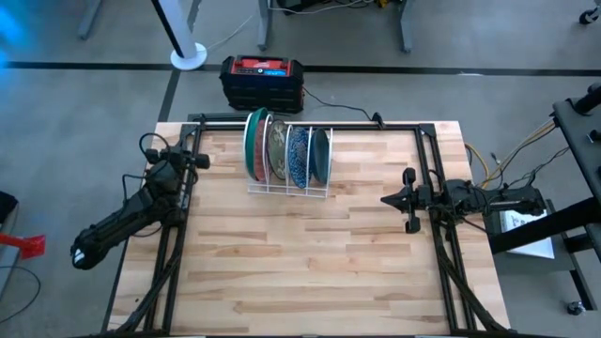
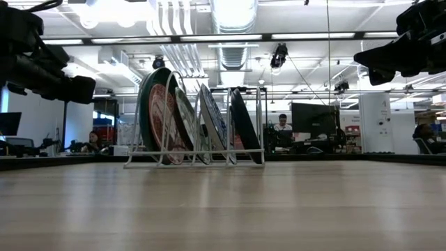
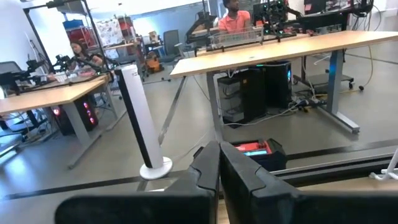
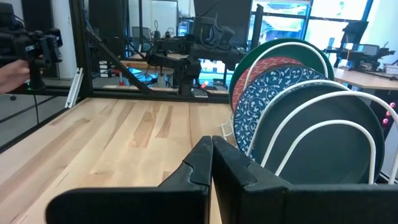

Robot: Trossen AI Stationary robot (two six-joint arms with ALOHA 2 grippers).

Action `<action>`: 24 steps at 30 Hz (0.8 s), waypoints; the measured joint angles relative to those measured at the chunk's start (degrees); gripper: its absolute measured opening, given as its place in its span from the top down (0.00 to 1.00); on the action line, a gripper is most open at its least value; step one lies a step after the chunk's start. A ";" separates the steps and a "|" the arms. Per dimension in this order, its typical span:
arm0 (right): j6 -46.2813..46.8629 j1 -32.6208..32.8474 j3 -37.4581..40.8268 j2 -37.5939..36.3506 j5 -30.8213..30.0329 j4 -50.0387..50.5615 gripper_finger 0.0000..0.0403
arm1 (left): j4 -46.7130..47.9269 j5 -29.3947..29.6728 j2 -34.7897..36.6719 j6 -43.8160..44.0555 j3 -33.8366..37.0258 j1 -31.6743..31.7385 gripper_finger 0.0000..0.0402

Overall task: Sort dishes
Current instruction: Return to Home Position

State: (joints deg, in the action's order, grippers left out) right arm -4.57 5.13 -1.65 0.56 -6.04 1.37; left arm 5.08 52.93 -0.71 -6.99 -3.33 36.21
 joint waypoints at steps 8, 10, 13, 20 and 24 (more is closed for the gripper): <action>0.00 0.00 0.00 0.00 0.00 0.00 1.00 | 0.02 0.02 0.00 0.00 0.00 0.00 1.00; -0.01 0.00 0.00 0.00 0.00 0.00 1.00 | 0.12 0.02 -0.02 0.00 -0.08 0.00 1.00; 0.00 0.00 0.00 0.00 0.00 0.00 1.00 | 0.63 0.04 -0.02 0.00 -0.34 0.00 1.00; -0.03 -0.02 0.00 0.00 0.00 0.00 1.00 | 0.42 0.04 -0.02 0.00 -0.46 0.00 1.00; -0.02 -0.02 0.00 0.00 0.00 0.00 1.00 | 0.31 0.04 -0.02 0.00 -0.50 0.00 1.00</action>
State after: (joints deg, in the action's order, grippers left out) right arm -4.59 5.10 -1.65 0.56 -6.04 1.37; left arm 5.39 52.97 -0.73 -6.98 -3.84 36.21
